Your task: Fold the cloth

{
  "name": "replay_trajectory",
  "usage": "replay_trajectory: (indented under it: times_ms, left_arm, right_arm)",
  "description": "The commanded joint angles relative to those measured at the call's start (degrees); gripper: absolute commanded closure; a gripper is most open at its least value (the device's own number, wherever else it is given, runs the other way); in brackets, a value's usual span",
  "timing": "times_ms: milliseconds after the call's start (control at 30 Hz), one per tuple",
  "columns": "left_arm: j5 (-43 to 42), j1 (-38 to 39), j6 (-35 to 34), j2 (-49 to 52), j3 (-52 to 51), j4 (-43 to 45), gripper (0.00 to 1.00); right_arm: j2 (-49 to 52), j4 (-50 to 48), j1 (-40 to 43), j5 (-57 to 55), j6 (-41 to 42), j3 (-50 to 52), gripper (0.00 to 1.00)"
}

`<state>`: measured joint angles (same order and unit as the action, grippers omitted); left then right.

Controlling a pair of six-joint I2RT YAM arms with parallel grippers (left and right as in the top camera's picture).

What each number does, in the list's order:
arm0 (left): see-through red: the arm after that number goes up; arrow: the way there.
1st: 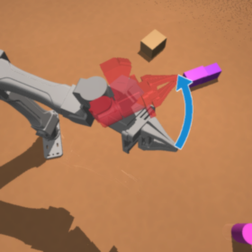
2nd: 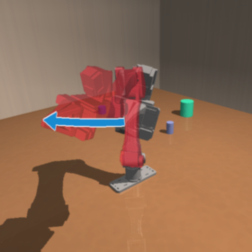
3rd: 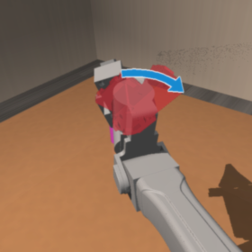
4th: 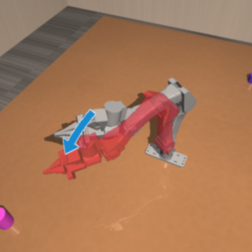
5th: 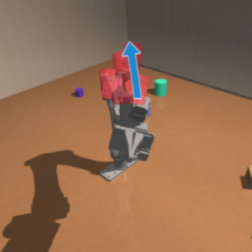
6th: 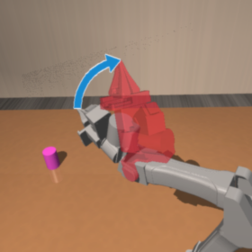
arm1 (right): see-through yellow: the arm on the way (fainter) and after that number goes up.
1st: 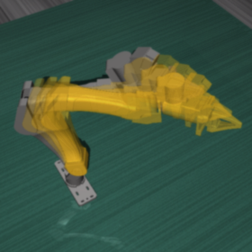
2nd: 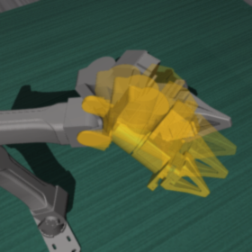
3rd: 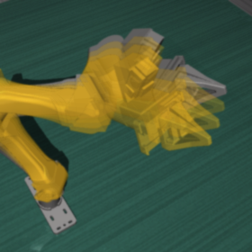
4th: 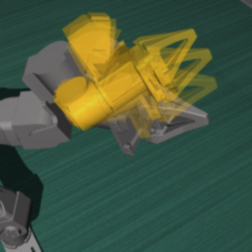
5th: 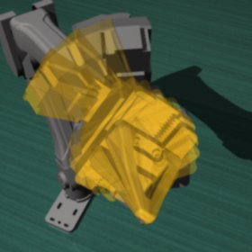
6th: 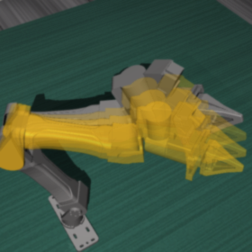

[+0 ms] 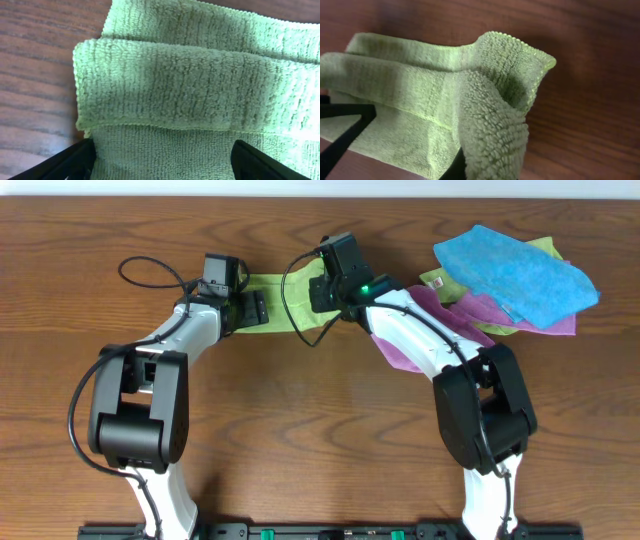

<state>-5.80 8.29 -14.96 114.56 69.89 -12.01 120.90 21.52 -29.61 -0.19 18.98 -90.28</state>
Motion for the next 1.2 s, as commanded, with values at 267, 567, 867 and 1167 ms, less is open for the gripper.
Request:
replay_trajectory:
  times_ms: [267,567,867,1167]
  left_arm:
    - [0.0,-0.3,-0.4,-5.4,-0.7,-7.0,0.12]
    - [-0.1,-0.5,0.4,-10.8,-0.7,-10.3,0.04]
    - [0.0,-0.6,1.4,-20.6,-0.7,-16.1,0.07]
    - [8.4,-0.8,3.4,-34.1,-0.7,-34.5,0.13]
  right_arm:
    - [-1.6,0.0,-2.1,-1.6,-0.9,-0.9,0.99]
    - [-1.5,0.7,-3.0,-4.3,-0.9,-0.9,0.99]
    - [-1.5,0.3,-3.1,-4.3,-0.8,-0.9,0.99]
    - [-1.5,1.2,-3.7,-1.7,-0.9,-1.9,0.99]
